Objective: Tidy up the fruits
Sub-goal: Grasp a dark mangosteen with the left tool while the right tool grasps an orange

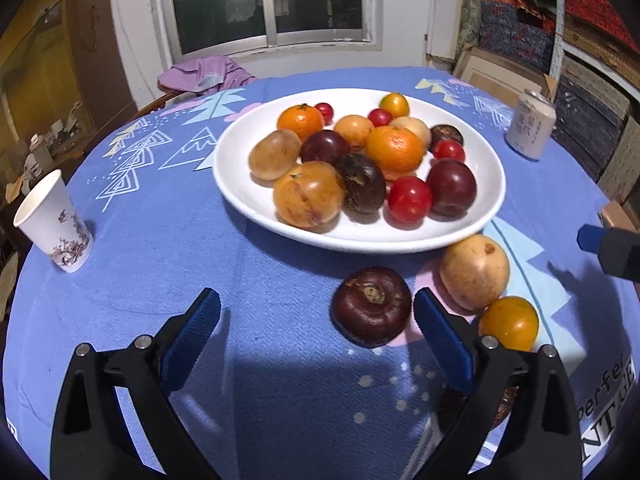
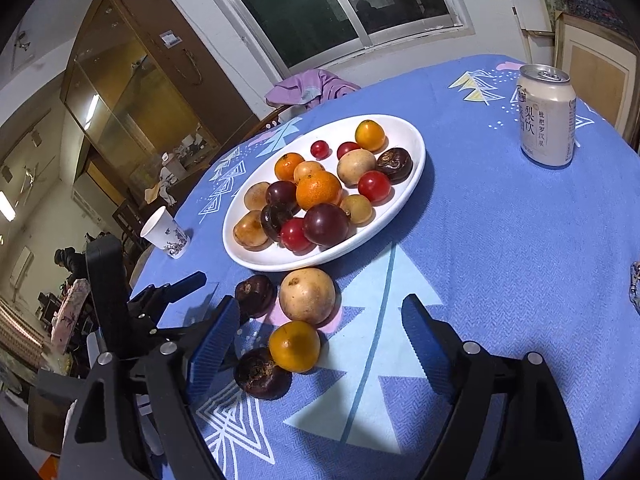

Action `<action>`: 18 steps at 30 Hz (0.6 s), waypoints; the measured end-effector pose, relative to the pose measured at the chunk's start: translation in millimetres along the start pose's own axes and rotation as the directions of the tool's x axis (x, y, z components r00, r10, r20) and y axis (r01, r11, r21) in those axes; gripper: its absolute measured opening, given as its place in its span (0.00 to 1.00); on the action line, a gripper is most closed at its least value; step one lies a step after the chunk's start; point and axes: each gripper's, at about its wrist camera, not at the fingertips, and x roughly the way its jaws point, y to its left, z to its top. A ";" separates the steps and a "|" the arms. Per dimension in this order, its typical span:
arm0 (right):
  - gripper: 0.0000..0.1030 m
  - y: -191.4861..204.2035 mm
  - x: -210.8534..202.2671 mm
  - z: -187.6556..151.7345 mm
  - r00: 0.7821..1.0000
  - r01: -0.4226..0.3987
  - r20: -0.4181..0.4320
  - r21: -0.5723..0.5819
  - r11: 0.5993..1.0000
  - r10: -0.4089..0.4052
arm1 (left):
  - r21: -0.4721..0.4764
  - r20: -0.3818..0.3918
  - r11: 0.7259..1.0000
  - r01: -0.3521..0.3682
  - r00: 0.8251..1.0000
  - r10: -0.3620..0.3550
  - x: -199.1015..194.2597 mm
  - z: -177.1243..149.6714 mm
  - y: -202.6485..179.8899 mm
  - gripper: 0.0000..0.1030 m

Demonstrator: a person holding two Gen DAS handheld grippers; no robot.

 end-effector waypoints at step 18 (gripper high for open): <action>0.82 2.6 1.7 -0.9 1.000 0.008 -0.011 -0.015 1.000 -0.009 | 0.025 -0.050 0.996 0.083 0.995 -0.081 11.4 0.3 -2.2 0.46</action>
